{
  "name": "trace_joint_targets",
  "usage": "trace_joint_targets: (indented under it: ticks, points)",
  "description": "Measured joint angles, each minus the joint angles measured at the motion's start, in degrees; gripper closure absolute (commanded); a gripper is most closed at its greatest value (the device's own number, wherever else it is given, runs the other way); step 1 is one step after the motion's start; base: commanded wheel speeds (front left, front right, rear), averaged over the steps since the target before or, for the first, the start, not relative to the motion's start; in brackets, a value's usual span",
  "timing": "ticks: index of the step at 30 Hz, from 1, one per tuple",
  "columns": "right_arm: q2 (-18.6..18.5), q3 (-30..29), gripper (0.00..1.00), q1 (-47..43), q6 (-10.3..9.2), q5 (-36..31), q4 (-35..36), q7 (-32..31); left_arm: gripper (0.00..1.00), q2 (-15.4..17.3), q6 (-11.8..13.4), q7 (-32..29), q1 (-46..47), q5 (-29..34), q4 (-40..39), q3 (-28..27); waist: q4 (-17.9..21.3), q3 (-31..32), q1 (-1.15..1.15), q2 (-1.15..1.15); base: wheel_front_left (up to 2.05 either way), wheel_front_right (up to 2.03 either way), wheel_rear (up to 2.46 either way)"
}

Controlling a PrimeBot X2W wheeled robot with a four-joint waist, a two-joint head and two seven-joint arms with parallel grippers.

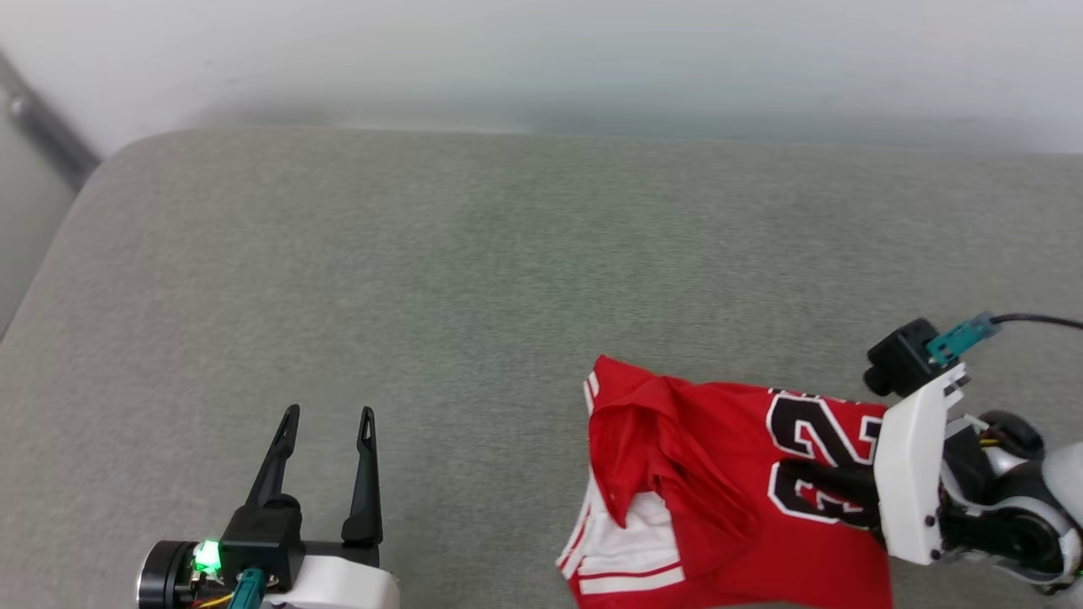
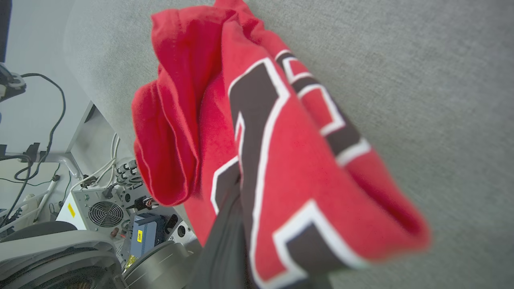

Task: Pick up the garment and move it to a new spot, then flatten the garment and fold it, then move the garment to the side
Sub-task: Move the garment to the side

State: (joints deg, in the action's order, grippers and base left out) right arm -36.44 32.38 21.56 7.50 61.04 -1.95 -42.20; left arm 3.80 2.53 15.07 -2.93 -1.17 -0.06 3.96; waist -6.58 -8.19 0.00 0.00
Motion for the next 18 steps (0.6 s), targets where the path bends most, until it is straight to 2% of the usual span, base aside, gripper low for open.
trace_joint_targets:
  ticks: [9,13,18]
  points:
    - [-8.32,1.19,1.0,4.71,0.0,-1.93,3.53,-1.79,0.0,-0.12,-0.01,0.0,-0.19,-0.01,-0.88,-0.6,9.12,0.32,0.0,0.0,0.0,0.0,0.0]
    - [-10.89,0.41,1.0,6.72,0.0,-2.87,2.47,-1.9,0.0,0.0,-0.07,0.0,0.8,0.19,-1.54,-0.9,12.83,-0.86,0.0,0.0,0.0,0.0,0.0]
    - [-14.52,-1.81,1.0,9.81,0.0,-6.26,-1.51,-0.08,0.0,0.96,-0.49,0.0,3.1,0.89,-2.59,-1.05,15.2,-4.9,0.0,0.0,0.0,0.0,0.0]
